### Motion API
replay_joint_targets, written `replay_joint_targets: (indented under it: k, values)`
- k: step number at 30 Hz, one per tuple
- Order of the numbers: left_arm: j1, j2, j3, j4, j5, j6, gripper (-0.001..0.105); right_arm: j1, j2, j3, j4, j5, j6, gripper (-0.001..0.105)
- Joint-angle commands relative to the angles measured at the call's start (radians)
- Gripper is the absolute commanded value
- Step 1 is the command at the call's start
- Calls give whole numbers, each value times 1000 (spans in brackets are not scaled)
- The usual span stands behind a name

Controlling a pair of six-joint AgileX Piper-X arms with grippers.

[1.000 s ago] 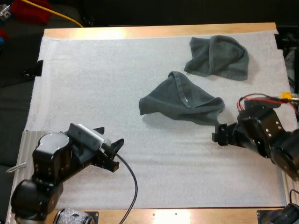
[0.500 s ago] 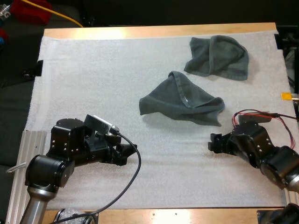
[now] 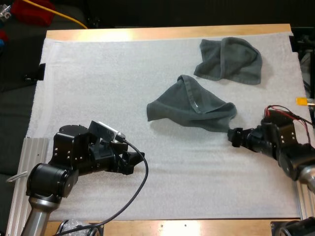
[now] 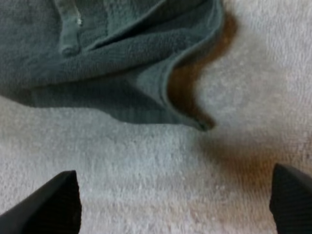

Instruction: Pick towel from pile, fold and stack

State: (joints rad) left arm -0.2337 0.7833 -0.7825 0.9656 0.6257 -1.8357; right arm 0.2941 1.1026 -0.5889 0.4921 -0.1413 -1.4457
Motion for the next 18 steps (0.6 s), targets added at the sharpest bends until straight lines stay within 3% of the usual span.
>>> replay_joint_targets:
  k: [1, 6, 12, 18]
  values:
    - [-5, -1, -7, 2, 24, -7, 61, -28, 33, -1, -31, -47, -16, 77]
    - [-5, -1, -7, 12, 42, -7, 61, -82, 151, -1, -98, -189, -16, 77]
    - [-5, -1, -7, 12, 44, -24, 61, -85, 273, -1, -191, -287, -6, 77]
    - [-5, -1, -7, 12, 44, -25, 61, -85, 350, -1, -285, -298, 28, 77]
